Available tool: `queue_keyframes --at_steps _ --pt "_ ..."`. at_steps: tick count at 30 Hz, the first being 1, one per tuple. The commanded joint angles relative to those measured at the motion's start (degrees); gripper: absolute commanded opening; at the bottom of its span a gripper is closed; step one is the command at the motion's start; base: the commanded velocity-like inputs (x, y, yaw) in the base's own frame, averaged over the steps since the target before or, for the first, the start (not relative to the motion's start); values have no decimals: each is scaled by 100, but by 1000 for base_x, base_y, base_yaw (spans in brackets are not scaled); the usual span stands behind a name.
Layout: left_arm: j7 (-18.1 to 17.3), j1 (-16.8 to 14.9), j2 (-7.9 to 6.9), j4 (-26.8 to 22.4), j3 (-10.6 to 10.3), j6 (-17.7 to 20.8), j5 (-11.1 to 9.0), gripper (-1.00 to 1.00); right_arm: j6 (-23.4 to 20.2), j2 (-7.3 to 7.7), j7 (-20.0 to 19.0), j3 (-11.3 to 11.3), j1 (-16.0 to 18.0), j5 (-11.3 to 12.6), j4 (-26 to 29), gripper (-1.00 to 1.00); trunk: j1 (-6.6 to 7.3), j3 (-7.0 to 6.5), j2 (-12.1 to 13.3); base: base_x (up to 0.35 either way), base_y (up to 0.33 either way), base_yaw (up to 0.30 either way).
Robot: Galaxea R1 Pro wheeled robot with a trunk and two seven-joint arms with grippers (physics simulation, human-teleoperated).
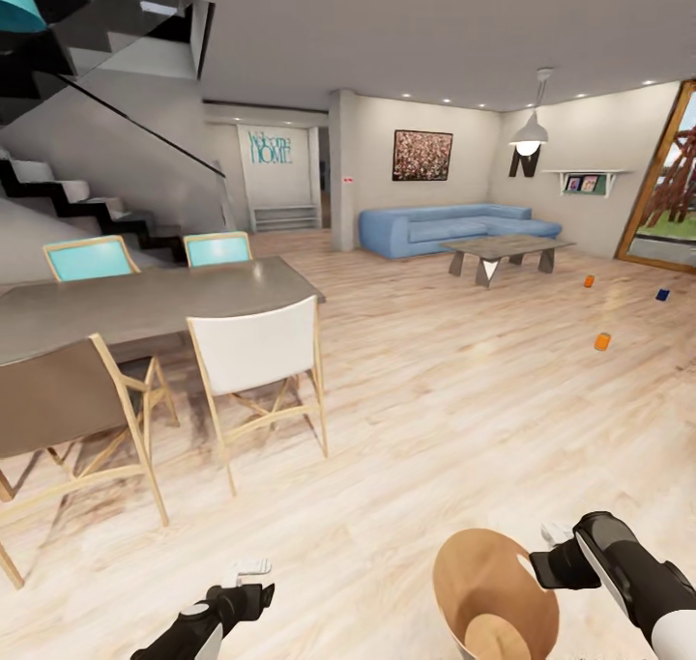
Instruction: Put the three can of soda from the living room inside the tash can in the kitchen.
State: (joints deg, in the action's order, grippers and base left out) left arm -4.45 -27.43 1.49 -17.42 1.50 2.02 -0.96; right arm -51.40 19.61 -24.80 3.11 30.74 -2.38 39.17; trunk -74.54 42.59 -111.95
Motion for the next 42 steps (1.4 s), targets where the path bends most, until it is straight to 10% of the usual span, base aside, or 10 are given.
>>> queue_keyframes --at_steps 1,42 --pt "-1 0 0 -2 0 3 0 100 -11 0 -25 -3 2 52 -1 -100 0 0 0 0 0 -173" --pt "4 5 -9 2 -1 -44 -1 100 -19 -1 -25 -1 2 62 -5 -100 0 0 0 214 0 -213"
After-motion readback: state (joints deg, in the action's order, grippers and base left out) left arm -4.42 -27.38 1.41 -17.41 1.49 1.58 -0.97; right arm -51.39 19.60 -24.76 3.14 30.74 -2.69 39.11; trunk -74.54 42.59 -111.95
